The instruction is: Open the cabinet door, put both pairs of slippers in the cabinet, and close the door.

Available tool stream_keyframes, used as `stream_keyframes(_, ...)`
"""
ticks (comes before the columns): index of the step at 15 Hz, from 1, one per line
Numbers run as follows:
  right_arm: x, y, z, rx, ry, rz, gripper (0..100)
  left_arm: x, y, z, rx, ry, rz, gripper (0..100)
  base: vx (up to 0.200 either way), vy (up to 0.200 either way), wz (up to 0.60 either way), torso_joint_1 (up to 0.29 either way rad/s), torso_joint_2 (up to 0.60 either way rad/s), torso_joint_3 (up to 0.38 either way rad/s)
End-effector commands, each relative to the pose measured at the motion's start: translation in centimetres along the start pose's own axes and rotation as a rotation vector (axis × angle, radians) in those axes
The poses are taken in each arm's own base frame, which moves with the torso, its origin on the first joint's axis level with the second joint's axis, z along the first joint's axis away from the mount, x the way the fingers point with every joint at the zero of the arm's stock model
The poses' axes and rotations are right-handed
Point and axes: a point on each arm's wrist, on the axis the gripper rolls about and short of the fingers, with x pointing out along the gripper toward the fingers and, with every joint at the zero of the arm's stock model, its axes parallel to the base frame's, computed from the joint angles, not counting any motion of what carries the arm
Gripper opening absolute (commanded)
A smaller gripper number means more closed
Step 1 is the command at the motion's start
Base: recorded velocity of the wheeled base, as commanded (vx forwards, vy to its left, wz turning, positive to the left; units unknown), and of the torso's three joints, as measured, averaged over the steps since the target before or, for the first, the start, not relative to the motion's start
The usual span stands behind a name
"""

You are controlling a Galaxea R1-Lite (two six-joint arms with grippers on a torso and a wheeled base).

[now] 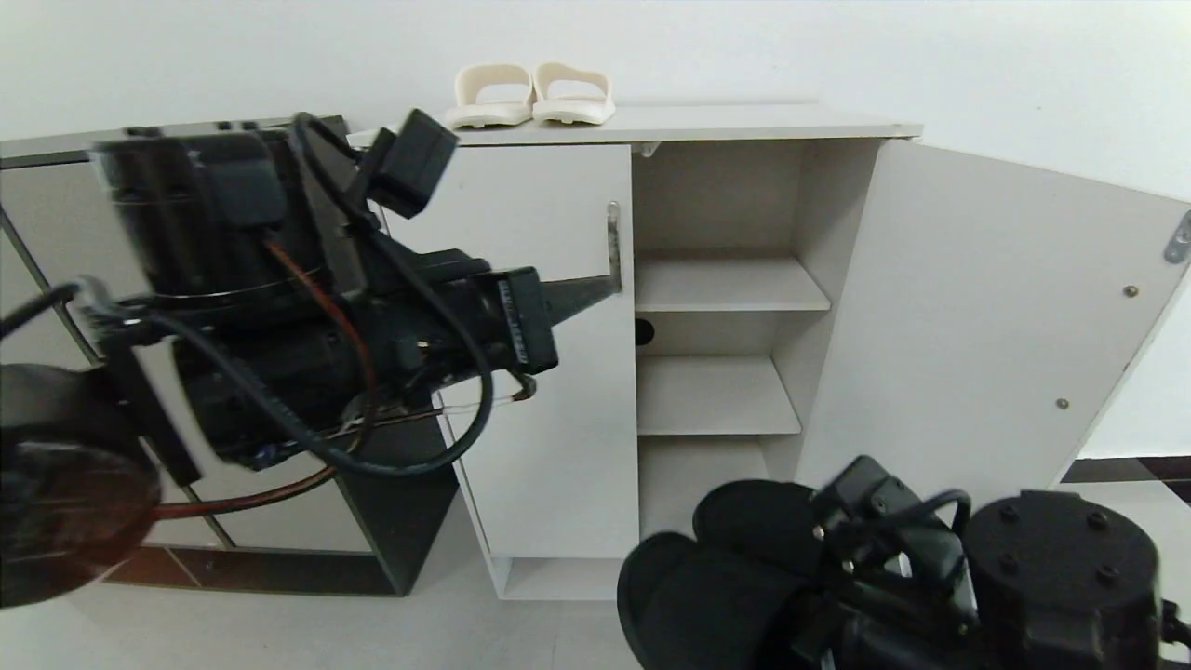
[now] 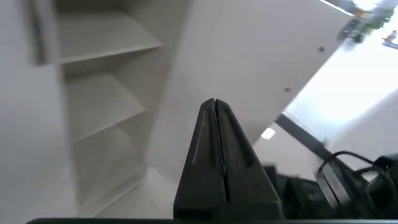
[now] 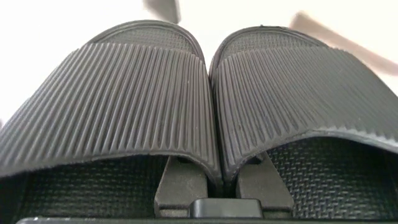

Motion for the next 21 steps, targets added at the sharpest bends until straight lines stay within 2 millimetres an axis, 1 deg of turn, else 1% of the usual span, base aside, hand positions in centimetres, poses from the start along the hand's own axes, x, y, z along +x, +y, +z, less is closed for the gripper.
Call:
stream_keyframes(1, 3.8, -0.1, 2.4, 0.105, -0.078, -0.179, 0, -9.3, -0.4, 1.4, 0.007, -0.03, 0.429, 0, 0.0, 0.0, 0.0, 0.0, 0.0, 0.0)
stream_keyframes(2, 5.1, -1.1, 2.9, 0.133, -0.097, -0.267, 0, -12.6, -0.6, 0.2, 0.008, 0.003, 0.554, 0, 0.0, 0.0, 0.0, 0.0, 0.0, 0.0)
stream_keyframes(3, 6.5, -2.1, 3.0, 0.153, -0.097, -0.344, 0, -15.7, -0.9, -1.3, 0.026, 0.013, 0.628, 0, 0.0, 0.0, 0.0, 0.0, 0.0, 0.0)
stream_keyframes(4, 7.5, -2.8, 2.8, 0.162, -0.095, -0.408, 0, -17.6, -0.9, -2.4, 0.06, 0.018, 0.751, 0, 0.0, 0.0, 0.0, 0.0, 0.0, 0.0)
stream_keyframes(5, 8.8, -3.9, 2.4, 0.169, -0.084, -0.488, 0, -20.7, -0.4, -4.2, 0.092, -0.012, 1.013, 0, 0.0, 0.0, 0.0, 0.0, 0.0, 0.0)
stream_keyframes(6, 9.0, -4.1, 2.1, 0.169, -0.075, -0.499, 0, -23.2, -0.1, -6.1, 0.074, -0.059, 1.146, 0, 0.0, 0.0, 0.0, 0.0, 0.0, 0.0)
stream_keyframes(7, 9.0, -4.1, 2.0, 0.168, -0.072, -0.499, 0, -24.2, -0.2, -7.4, 0.069, -0.069, 1.194, 0, 0.0, 0.0, 0.0, 0.0, 0.0, 0.0)
stream_keyframes(8, 9.0, -4.2, 1.8, 0.164, -0.065, -0.503, 0, -26.6, -0.5, -11.9, 0.106, -0.063, 1.322, 0, 0.0, 0.0, 0.0, 0.0, 0.0, 0.0)
stream_keyframes(9, 8.9, -4.2, 1.7, 0.163, -0.062, -0.505, 0, -27.3, -0.6, -13.9, 0.142, -0.047, 1.362, 0, 0.0, 0.0, 0.0, 0.0, 0.0, 0.0)
stream_keyframes(10, 8.8, -4.2, 1.7, 0.163, -0.064, -0.508, 0, -28.1, -0.8, -16.5, 0.179, -0.05, 1.346, 0, 0.0, 0.0, 0.0, 0.0, 0.0, 0.0)
stream_keyframes(11, 8.7, -4.2, 1.7, 0.161, -0.062, -0.508, 0, -28.2, -0.9, -17.6, 0.188, -0.064, 1.274, 0, 0.0, 0.0, 0.0, 0.0, 0.0, 0.0)
stream_keyframes(12, 8.8, -4.2, 1.6, 0.159, -0.057, -0.507, 0, -28.3, -1.1, -19.5, 0.202, -0.09, 1.072, 0, 0.0, 0.0, 0.0, 0.0, 0.0, 0.0)
stream_keyframes(13, 9.0, -4.1, 1.3, 0.156, -0.049, -0.506, 0, -28.2, -1.4, -20.2, 0.238, -0.115, 0.926, 0, 0.0, 0.0, 0.0, 0.0, 0.0, 0.0)
stream_keyframes(14, 9.0, -4.1, 1.2, 0.157, -0.045, -0.505, 0, -28.1, -1.7, -20.2, 0.259, -0.146, 0.818, 0, 0.0, 0.0, 0.0, 0.0, 0.0, 0.0)
stream_keyframes(15, 9.1, -4.1, 1.1, 0.157, -0.042, -0.501, 0, -28.0, -1.6, -20.7, 0.263, -0.108, 0.767, 0, 0.0, 0.0, 0.0, 0.0, 0.0, 0.0)
stream_keyframes(17, 9.1, -3.8, 1.0, 0.155, -0.039, -0.489, 0, -27.9, -1.6, -20.8, 0.293, -0.088, 0.763, 0, 0.0, 0.0, 0.0, 0.0, 0.0, 0.0)
stream_keyframes(21, 9.5, -2.8, 0.7, 0.147, -0.048, -0.468, 0, -27.9, -1.6, -20.8, 0.281, -0.093, 0.762, 0, 0.0, 0.0, 0.0, 0.0, 0.0, 0.0)
